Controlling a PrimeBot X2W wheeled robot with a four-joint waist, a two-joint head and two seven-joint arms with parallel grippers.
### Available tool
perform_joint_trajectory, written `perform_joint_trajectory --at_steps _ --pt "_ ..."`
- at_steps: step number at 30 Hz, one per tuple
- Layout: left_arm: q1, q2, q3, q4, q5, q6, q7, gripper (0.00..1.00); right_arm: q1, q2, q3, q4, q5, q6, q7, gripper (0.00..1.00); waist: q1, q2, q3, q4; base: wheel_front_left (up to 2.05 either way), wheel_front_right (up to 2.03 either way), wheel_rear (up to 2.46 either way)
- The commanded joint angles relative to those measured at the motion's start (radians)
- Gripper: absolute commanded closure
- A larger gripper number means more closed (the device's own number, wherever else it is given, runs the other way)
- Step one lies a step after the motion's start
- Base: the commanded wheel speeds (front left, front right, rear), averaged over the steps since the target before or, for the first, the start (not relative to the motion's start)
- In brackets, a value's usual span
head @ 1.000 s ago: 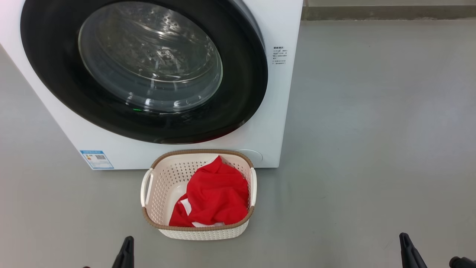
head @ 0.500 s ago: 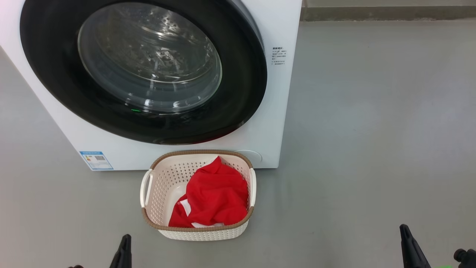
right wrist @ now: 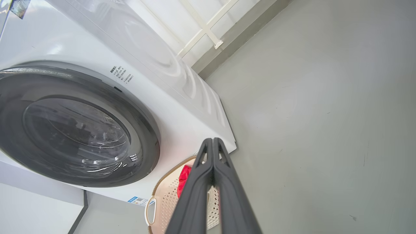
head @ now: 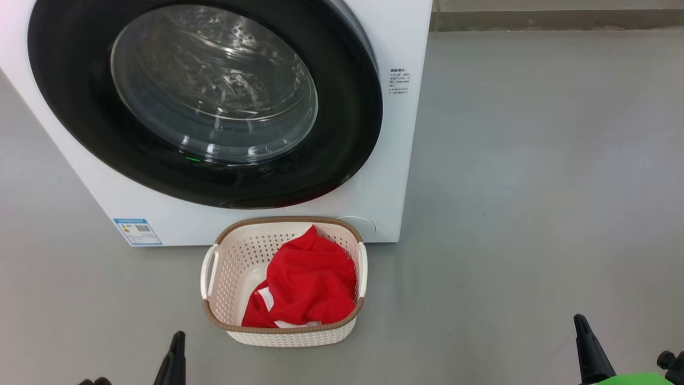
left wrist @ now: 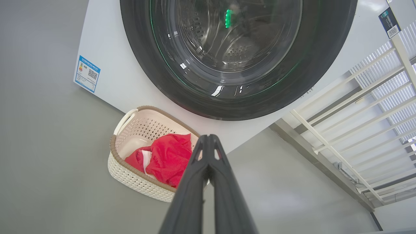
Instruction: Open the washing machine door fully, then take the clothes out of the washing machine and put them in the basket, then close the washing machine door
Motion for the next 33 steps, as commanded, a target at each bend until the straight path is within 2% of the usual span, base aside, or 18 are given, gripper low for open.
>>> perform_joint_trajectory --at_steps 1,33 --pt "-0.047 0.016 0.023 -0.027 -0.04 -0.003 0.008 1.0 -0.048 -0.02 0.012 -0.028 0.035 0.0 0.009 1.0 -0.0001 -0.0001 0.0 0.0 0.0 0.0 0.0" --pt "-0.087 0.023 0.045 -0.031 -0.389 -0.005 0.099 1.0 -0.121 -0.03 0.02 -0.036 0.34 -0.001 0.1 1.0 -0.0001 -0.0001 -0.005 -0.006 0.0 0.0 0.0"
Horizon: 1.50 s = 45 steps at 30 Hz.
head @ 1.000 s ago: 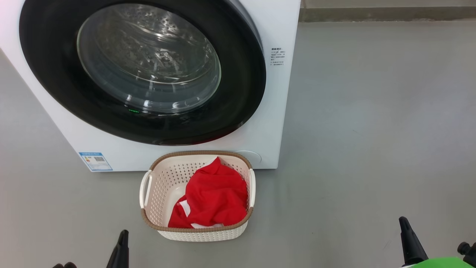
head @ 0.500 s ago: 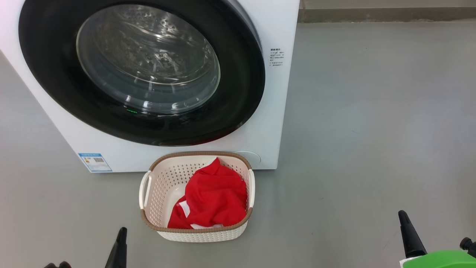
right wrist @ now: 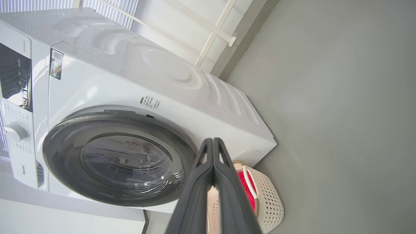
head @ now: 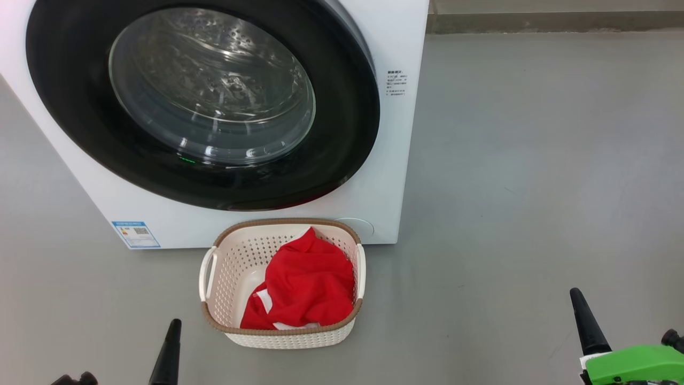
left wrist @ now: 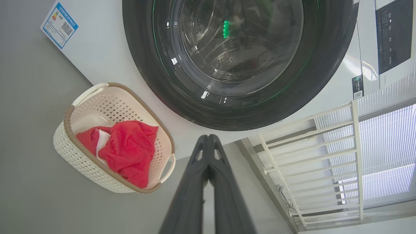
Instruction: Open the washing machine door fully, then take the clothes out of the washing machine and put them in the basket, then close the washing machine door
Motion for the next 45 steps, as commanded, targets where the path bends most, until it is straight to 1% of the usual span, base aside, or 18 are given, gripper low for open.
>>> perform_joint_trajectory --at_steps 1,41,45 --pt "-0.05 0.019 0.028 -0.028 -0.046 -0.005 0.01 1.0 -0.057 -0.018 0.019 -0.031 0.037 0.0 0.014 1.0 -0.0001 0.0 0.0 0.0 0.0 0.0 0.0" --pt "-0.101 0.028 0.055 -0.032 -0.487 -0.007 0.125 1.0 -0.149 -0.029 0.029 -0.041 0.422 -0.001 0.129 1.0 -0.0001 0.0 -0.007 -0.008 0.0 0.0 0.0" --pt "-0.101 0.028 0.055 -0.032 -0.488 -0.007 0.125 1.0 -0.149 -0.029 0.029 -0.041 0.423 -0.001 0.129 1.0 -0.0001 0.0 -0.007 -0.008 0.0 0.0 0.0"
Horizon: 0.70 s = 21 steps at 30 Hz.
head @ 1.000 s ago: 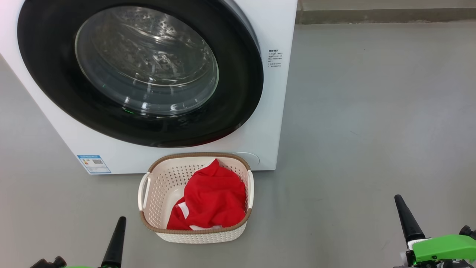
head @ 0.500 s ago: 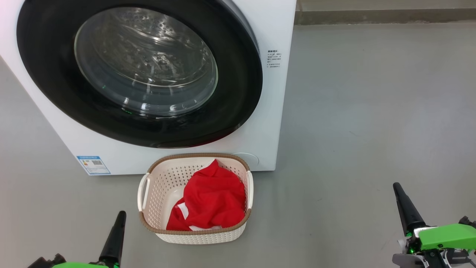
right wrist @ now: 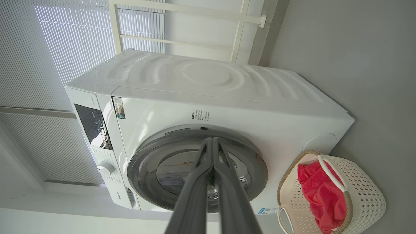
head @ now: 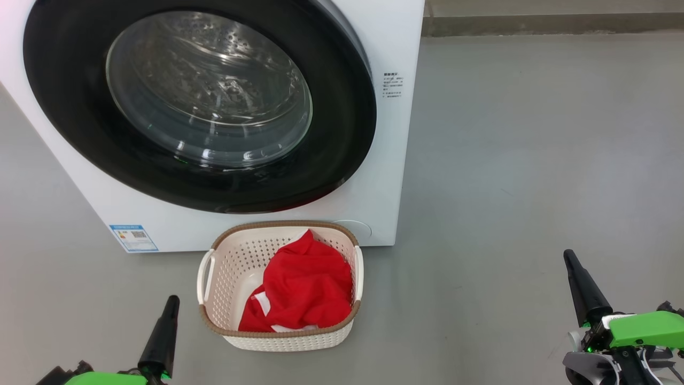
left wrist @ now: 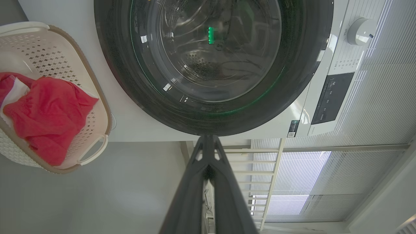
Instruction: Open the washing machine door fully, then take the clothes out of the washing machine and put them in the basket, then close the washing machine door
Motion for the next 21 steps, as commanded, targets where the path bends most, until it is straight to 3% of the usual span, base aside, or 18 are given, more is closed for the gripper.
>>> perform_joint_trajectory --at_steps 1,21 --pt "-0.041 0.018 0.036 -0.027 -0.007 -0.007 0.005 1.0 -0.044 -0.017 0.027 -0.03 0.003 -0.001 0.006 1.0 0.0 -0.0001 0.0 0.0 0.0 0.0 0.0" --pt "-0.041 0.018 0.036 -0.027 -0.007 -0.007 0.005 1.0 -0.044 -0.017 0.027 -0.03 0.003 -0.001 0.006 1.0 0.0 -0.0001 0.0 0.0 0.0 0.0 0.0"
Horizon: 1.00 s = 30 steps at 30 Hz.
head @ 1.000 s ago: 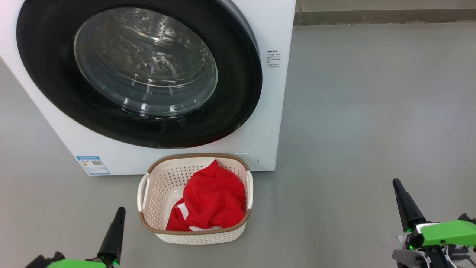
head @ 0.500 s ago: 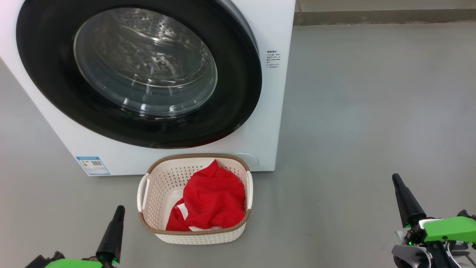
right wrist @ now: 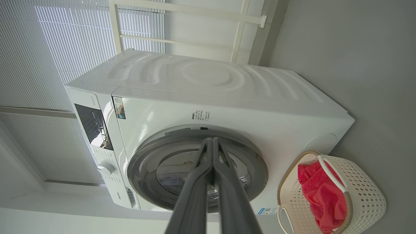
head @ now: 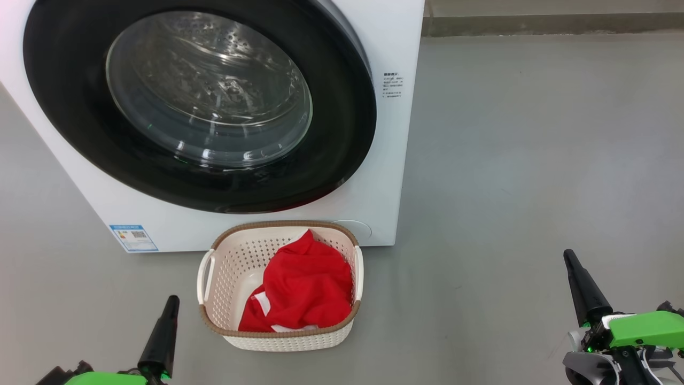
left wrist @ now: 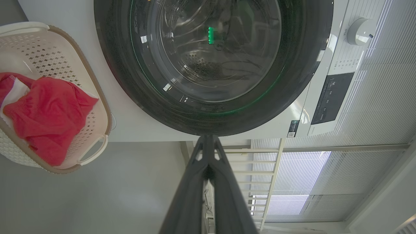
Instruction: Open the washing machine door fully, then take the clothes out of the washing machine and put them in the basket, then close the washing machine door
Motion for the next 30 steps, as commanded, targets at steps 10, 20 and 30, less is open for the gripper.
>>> perform_joint_trajectory --at_steps 10,20,30 --pt "-0.041 0.018 0.035 -0.027 -0.007 -0.007 0.005 1.0 -0.043 -0.016 0.027 -0.03 0.003 -0.001 0.006 1.0 0.0 0.0 0.0 0.0 0.0 0.0 0.0" --pt "-0.041 0.018 0.035 -0.027 -0.007 -0.007 0.005 1.0 -0.043 -0.016 0.027 -0.03 0.004 -0.001 0.006 1.0 0.0 0.0 0.0 0.0 0.0 0.0 0.0" --pt "-0.041 0.018 0.035 -0.027 -0.007 -0.007 0.005 1.0 -0.043 -0.016 0.027 -0.03 0.004 -0.001 0.006 1.0 0.0 0.0 0.0 0.0 0.0 0.0 0.0"
